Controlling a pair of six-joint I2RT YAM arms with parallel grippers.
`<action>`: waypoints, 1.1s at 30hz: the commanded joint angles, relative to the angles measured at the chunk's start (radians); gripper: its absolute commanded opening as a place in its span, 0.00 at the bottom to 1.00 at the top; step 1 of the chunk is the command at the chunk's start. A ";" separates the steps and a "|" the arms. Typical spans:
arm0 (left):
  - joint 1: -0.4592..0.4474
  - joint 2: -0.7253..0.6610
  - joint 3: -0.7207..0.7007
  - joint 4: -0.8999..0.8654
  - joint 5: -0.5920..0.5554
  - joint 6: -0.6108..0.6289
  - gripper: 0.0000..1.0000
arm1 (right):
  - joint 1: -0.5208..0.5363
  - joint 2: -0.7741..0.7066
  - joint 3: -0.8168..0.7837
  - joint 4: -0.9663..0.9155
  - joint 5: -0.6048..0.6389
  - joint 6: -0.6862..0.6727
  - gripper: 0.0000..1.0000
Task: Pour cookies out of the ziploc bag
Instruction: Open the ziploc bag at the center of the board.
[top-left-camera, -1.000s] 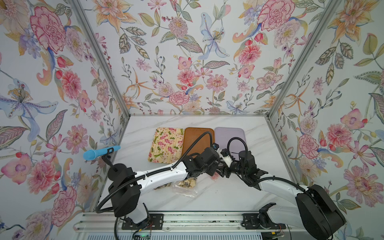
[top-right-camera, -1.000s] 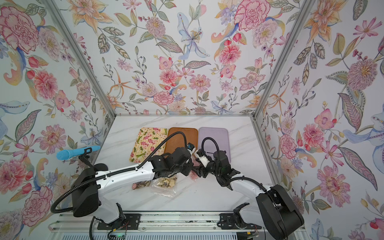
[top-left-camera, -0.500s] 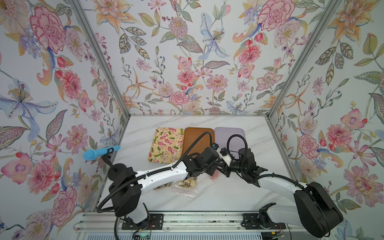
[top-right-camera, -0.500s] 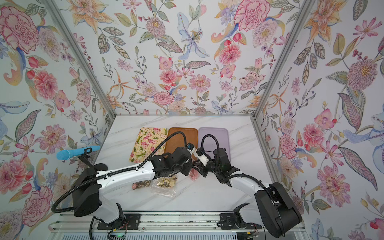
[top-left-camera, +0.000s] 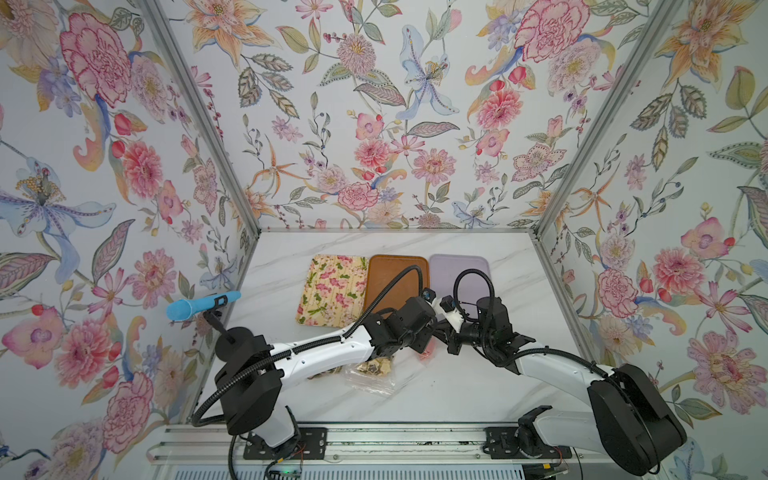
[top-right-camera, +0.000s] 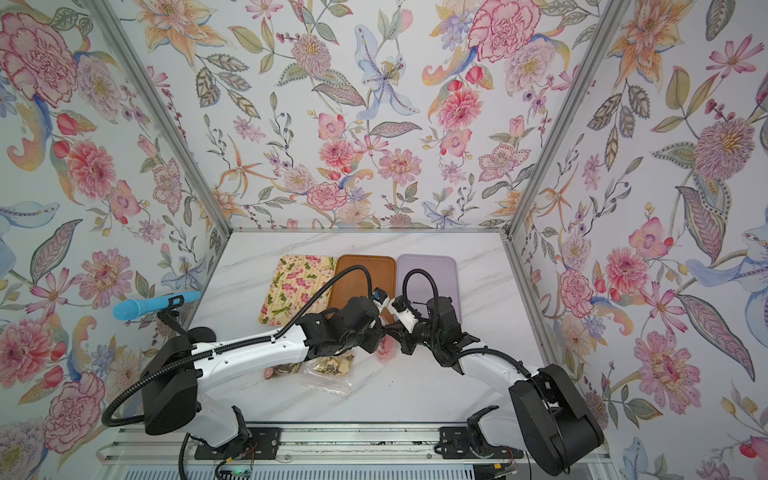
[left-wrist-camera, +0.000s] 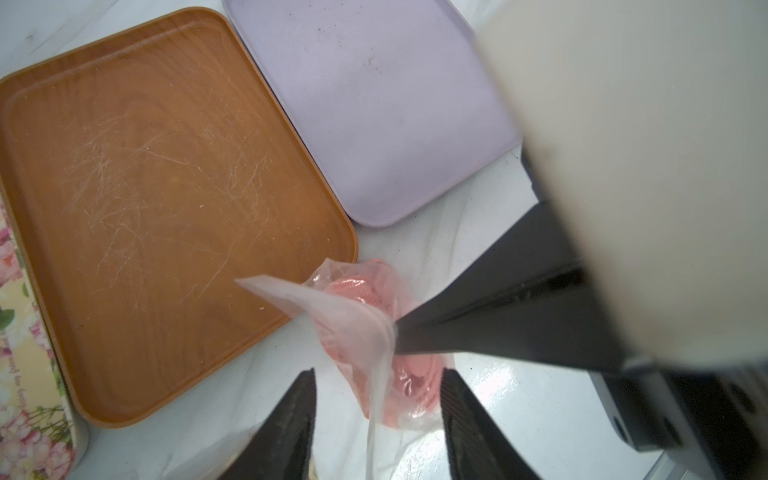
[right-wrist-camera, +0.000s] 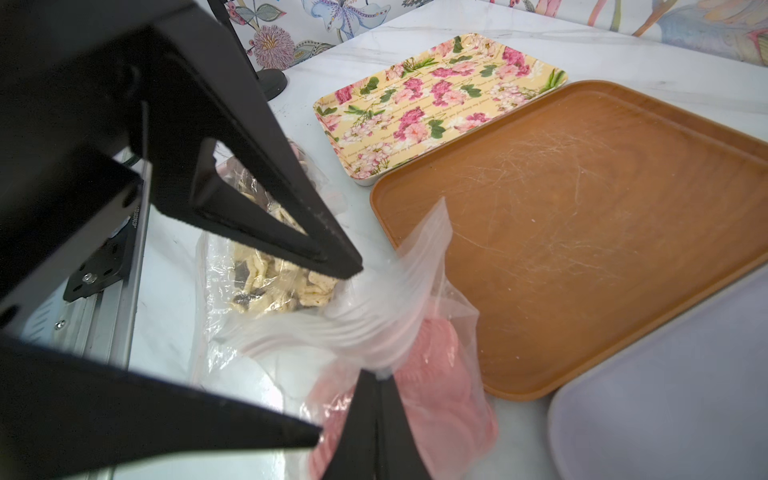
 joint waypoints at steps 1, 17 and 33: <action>0.039 -0.132 -0.087 0.080 -0.015 0.054 0.60 | -0.013 -0.024 -0.027 0.021 -0.001 0.005 0.00; 0.085 -0.199 -0.427 0.575 0.113 0.421 0.42 | -0.054 -0.023 -0.073 0.137 -0.110 0.010 0.00; 0.080 -0.076 -0.446 0.770 0.247 0.487 0.40 | -0.059 -0.011 -0.078 0.146 -0.114 0.010 0.00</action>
